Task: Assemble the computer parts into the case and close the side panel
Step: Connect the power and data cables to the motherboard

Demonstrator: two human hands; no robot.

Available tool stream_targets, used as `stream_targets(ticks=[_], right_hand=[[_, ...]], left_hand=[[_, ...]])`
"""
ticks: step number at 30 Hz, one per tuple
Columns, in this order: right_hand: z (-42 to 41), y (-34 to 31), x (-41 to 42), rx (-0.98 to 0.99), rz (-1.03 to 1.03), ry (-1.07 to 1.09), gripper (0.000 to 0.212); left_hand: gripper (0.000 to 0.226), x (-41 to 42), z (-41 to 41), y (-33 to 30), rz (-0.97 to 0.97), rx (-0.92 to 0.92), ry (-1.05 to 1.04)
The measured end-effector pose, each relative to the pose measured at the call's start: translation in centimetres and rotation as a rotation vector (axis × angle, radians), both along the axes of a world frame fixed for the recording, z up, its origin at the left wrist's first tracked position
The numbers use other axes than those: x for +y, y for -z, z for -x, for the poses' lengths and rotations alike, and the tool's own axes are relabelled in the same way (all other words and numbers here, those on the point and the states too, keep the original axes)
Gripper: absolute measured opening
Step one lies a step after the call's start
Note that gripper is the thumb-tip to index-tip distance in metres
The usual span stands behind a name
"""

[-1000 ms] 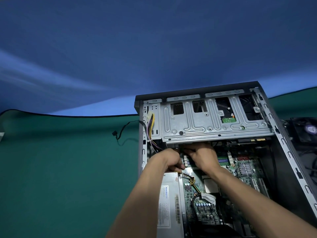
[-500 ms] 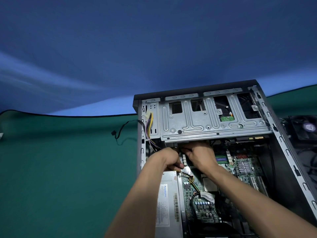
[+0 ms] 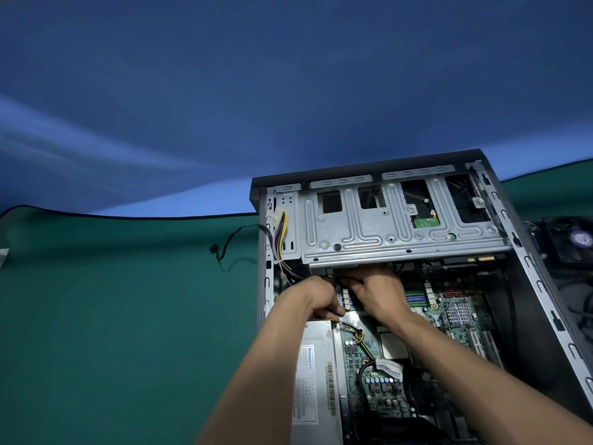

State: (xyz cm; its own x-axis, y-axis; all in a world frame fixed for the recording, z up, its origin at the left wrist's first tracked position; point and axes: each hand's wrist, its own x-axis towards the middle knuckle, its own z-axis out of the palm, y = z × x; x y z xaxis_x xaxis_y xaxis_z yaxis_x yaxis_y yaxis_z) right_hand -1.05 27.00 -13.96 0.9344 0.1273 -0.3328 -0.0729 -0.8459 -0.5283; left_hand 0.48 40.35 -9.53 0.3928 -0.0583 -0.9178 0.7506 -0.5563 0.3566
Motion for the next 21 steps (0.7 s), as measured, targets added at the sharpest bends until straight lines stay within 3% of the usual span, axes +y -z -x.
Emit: stream_targets(ticks=[21], right_hand=[[-0.1, -1.4, 1.4, -0.092, 0.214, -0.193, 0.017]], left_hand=[[0.024, 0.1, 0.0, -1.0, -0.051, -0.054, 0.157]])
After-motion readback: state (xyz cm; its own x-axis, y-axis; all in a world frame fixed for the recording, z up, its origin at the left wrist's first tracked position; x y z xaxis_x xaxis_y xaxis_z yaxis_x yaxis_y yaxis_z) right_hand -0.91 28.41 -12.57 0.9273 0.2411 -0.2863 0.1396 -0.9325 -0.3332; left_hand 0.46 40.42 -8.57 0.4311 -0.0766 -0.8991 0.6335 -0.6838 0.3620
